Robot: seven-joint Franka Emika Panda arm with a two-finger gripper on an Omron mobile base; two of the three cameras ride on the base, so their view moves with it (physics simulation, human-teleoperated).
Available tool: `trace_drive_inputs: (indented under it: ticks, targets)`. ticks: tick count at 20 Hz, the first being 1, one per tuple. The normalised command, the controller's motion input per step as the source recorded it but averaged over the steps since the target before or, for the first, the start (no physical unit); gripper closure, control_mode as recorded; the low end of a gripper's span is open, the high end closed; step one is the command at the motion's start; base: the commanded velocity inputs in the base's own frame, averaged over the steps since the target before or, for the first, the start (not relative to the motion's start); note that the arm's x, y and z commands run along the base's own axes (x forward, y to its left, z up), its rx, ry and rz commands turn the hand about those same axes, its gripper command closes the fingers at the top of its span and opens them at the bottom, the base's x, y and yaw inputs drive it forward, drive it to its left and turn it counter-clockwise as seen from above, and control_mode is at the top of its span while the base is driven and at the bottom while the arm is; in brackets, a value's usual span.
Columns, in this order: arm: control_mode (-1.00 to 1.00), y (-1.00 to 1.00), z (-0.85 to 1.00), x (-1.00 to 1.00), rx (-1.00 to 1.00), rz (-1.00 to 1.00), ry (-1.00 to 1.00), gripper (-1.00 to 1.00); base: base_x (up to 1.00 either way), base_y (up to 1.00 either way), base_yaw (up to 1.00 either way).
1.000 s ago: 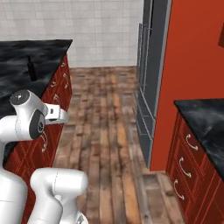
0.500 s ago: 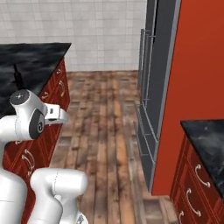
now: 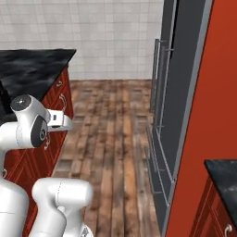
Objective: There is a wine glass and glass cup on the dining counter. Place the wine bottle next to the wine glass and the juice bottle next to the glass cup.
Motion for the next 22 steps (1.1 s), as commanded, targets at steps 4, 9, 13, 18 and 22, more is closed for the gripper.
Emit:
trace_drive_inputs:
  ticks: [4,9,13,18,22]
  targets:
    - [1.0,0.0,0.0,0.0,0.0,0.0,0.0,-1.0,0.89,-0.13,0.13]
    - [1.0,0.0,0.0,0.0,0.0,0.0,0.0,-1.0,0.84,-0.1,0.21]
    - [1.0,0.0,0.0,0.0,0.0,0.0,0.0,-1.0,0.78,-0.07,0.35]
    - [1.0,0.0,0.0,0.0,0.0,0.0,0.0,-1.0,0.76,-0.07,0.39]
    - [1.0,0.0,0.0,0.0,0.0,0.0,0.0,-1.0,0.73,-0.09,0.4]
